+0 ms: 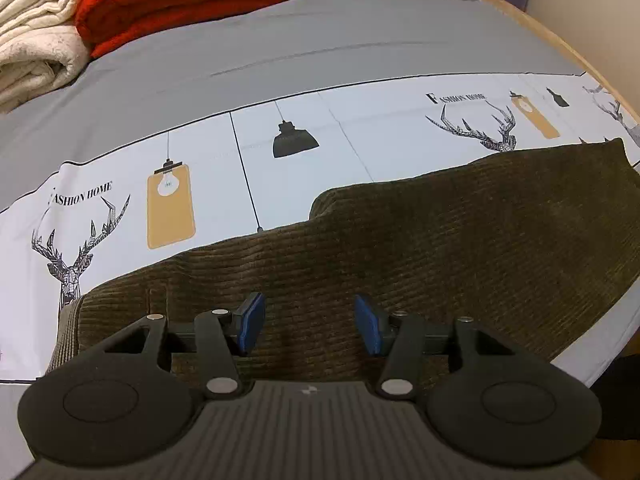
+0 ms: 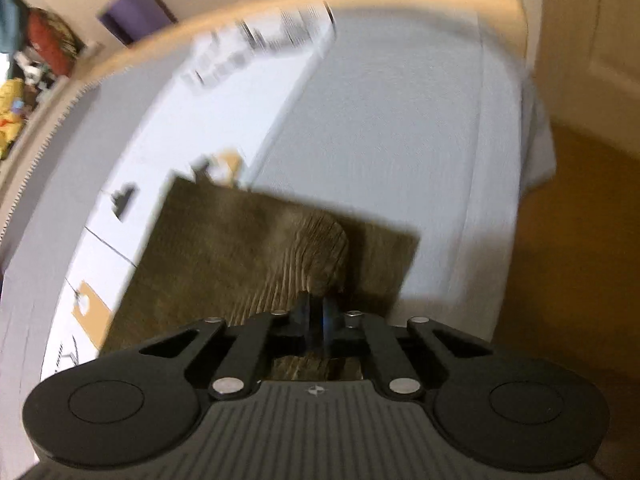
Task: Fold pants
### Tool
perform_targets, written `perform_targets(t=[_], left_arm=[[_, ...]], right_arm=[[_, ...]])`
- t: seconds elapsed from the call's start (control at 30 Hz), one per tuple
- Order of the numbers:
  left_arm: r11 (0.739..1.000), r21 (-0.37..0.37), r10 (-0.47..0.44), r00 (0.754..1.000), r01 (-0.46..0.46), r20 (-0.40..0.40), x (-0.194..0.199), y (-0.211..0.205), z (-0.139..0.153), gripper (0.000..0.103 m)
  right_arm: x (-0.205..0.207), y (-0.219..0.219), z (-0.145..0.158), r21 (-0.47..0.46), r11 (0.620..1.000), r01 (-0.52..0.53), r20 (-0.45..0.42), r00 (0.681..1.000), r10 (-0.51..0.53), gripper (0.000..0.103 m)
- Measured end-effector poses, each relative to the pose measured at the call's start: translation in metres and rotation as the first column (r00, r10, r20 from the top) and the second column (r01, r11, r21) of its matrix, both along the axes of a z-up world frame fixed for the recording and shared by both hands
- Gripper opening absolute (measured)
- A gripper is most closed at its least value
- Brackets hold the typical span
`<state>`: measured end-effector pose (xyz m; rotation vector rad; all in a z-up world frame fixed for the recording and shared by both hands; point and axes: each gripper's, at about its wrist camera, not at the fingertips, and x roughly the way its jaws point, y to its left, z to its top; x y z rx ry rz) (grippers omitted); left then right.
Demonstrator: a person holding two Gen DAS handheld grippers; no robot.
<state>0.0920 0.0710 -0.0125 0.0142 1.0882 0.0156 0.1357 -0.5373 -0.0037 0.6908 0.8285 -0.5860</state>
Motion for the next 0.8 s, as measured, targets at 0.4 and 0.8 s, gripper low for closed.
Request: perform_targets(t=[0.4,0.8], left_arm=[[1.0,-0.005,-0.024,0.997,0.023,-0.067,-0.015,0.007,-0.017,0.059],[0.988,-0.131,0.054,0.974,-0.084,-0.219,-0.036,0.06,-0.049,0.058]], right_arm=[[0.004,-0.008,0.001,-0.108,0.993,0.055,-0.05,0.997,-0.061,0.003],[0.013,-0.005,-0.033,0.14,0.99,0.019,-0.111,0.994,-0.003,0.009]])
